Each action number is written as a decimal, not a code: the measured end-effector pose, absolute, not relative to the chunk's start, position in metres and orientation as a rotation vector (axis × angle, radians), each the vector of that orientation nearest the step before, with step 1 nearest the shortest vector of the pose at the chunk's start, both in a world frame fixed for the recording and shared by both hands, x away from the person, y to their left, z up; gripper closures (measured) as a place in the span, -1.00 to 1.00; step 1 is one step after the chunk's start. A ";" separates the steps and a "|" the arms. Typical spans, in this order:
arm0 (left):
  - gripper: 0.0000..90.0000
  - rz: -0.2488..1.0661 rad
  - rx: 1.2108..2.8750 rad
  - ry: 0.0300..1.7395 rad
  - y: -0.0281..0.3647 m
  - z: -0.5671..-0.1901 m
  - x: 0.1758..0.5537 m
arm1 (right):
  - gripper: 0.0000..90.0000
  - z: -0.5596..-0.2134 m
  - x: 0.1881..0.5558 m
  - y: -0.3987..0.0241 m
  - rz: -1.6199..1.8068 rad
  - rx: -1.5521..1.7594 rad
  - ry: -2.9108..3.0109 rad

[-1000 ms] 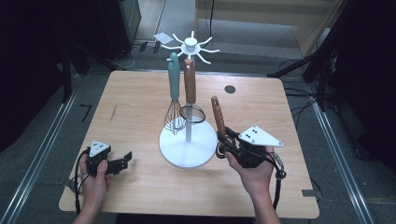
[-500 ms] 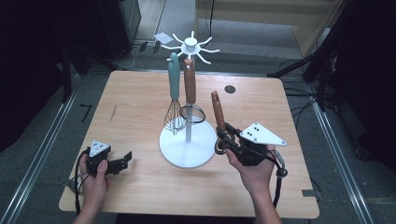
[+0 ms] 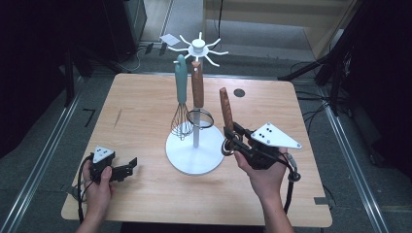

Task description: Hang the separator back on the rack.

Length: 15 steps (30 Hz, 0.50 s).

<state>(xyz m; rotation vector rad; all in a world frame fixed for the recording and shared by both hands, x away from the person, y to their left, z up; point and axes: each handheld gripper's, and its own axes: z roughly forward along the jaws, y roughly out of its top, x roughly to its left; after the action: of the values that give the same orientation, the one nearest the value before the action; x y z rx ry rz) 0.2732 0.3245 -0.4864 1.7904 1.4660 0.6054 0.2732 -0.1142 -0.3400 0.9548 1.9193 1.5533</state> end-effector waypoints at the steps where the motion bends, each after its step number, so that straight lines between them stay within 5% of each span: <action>1: -0.78 0.607 1.789 1.465 0.324 -0.486 0.273 | 0.58 -0.339 0.273 -0.114 1.560 0.958 1.916; 15: -0.78 0.608 1.789 1.466 0.324 -0.486 0.273 | 0.58 -0.327 0.272 -0.114 1.621 0.942 1.878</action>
<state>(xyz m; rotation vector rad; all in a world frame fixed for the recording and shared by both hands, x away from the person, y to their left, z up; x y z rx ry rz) 0.2732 0.3245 -0.4864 1.7893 1.4656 0.6079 0.2722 -0.1141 -0.3268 0.9418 1.8780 1.6208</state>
